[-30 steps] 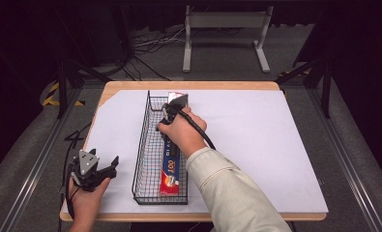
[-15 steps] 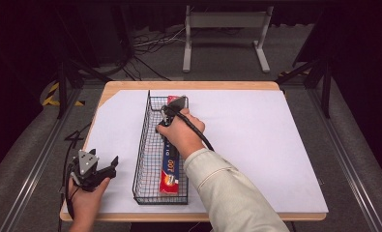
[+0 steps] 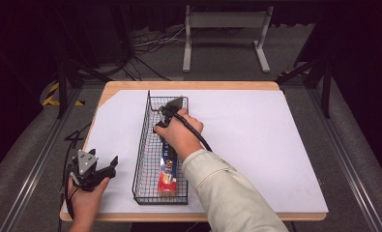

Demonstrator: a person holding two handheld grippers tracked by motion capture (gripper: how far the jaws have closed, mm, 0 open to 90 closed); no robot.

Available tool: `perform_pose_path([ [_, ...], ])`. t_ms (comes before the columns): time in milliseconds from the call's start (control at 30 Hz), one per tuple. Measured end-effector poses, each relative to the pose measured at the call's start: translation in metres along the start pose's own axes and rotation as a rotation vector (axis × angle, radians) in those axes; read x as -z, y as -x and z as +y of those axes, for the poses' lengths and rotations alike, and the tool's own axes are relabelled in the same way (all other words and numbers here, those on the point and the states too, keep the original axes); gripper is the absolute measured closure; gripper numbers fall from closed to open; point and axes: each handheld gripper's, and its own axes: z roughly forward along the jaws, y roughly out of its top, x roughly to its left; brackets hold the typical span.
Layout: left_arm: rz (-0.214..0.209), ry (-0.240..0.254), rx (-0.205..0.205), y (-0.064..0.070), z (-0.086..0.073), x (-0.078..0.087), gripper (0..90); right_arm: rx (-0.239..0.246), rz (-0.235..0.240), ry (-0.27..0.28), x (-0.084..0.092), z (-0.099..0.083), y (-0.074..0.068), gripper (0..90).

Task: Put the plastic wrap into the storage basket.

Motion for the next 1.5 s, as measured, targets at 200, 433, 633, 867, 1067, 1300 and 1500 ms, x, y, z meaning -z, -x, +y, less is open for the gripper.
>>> perform_pose_path([
  [200, 0.007, -0.002, 0.002, -0.002, -0.002, 0.003, 18.8, 0.032, 0.015, 0.041, 0.011, 0.003, 0.000, 29.8],
  [433, 0.016, 0.010, 0.002, -0.003, -0.002, 0.006, 19.3, 0.102, 0.062, 0.161, 0.035, 0.006, -0.003, 29.6],
  [633, 0.017, 0.012, 0.013, -0.005, -0.003, 0.008, 19.4, 0.175, 0.094, 0.258, 0.052, 0.006, 0.001, 29.2],
  [867, 0.015, 0.020, 0.008, -0.003, -0.002, 0.007, 19.4, 0.220, 0.107, 0.351, 0.063, 0.010, 0.010, 29.1],
  [1067, 0.011, 0.000, 0.008, -0.003, -0.001, 0.005, 19.4, 0.249, 0.149, 0.376, 0.074, 0.010, 0.018, 27.9],
  [1300, 0.008, -0.020, 0.026, -0.006, -0.002, 0.002, 19.4, 0.318, 0.207, 0.423, 0.093, 0.003, 0.041, 26.8],
  [1500, 0.000, -0.028, 0.003, -0.002, -0.001, 0.002, 19.2, 0.347, 0.270, 0.440, 0.107, -0.002, 0.078, 26.8],
])
